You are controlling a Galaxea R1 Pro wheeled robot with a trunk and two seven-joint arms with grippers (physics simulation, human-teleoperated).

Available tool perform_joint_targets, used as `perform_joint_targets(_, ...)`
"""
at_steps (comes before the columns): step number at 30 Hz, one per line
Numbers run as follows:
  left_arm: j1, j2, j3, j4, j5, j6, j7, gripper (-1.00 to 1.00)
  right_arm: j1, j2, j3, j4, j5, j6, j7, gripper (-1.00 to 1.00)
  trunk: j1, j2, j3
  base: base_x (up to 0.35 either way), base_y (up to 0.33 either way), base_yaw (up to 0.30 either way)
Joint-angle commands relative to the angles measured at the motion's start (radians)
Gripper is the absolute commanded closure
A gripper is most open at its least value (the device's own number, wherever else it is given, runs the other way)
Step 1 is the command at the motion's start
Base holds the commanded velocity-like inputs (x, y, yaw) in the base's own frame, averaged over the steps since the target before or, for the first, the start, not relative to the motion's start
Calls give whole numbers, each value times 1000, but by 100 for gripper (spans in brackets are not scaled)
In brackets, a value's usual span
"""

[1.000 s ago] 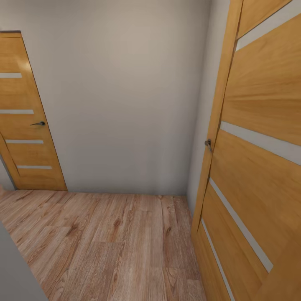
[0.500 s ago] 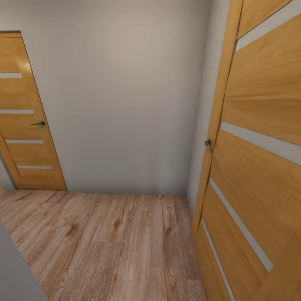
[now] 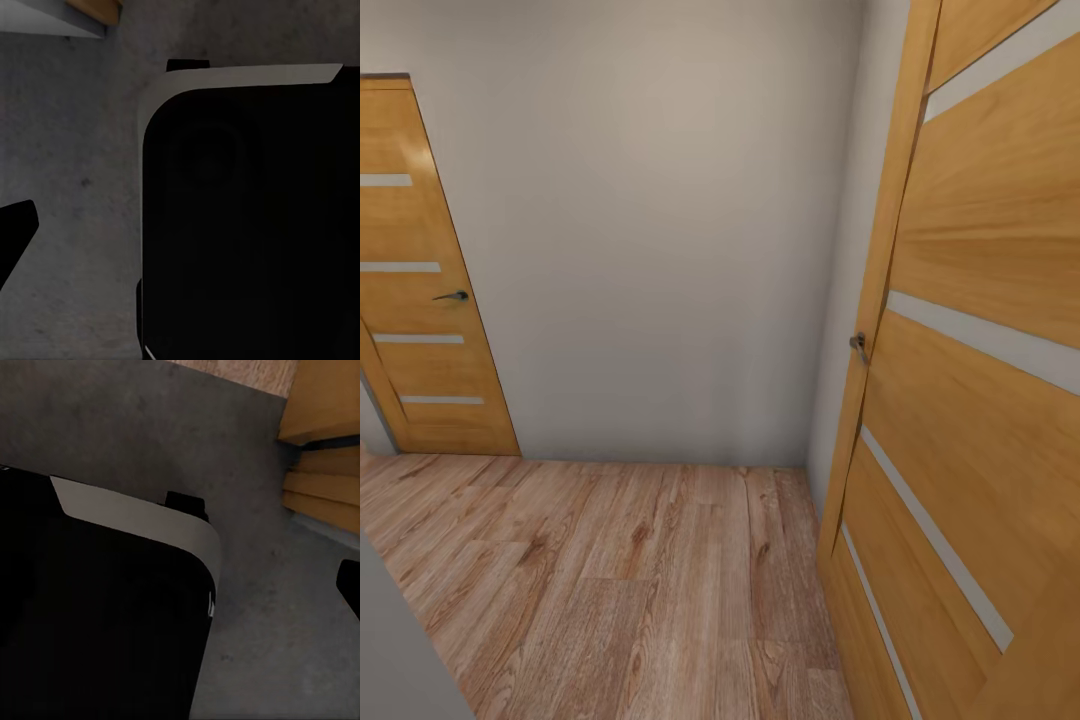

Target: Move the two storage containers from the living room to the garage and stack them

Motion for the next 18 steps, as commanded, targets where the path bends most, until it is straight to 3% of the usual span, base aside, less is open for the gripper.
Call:
perform_joint_targets(1, 0, 0, 1, 0, 2, -2, 1, -100, 1, 0, 8, 3, -10, -6, 2, -100, 0, -1, -1, 0, 0, 0)
perform_joint_targets(8, 0, -1, 0, 0, 2, -2, 1, -100, 3, 0, 8, 3, -9, -6, 2, -100, 0, -1, -1, 7, 0, 0)
perform_joint_targets(18, 0, 0, -1, 0, 1, -4, -3, -100, 3, -8, 9, 3, -7, -5, 2, -100, 0, -1, -1, 151, 0, 0)
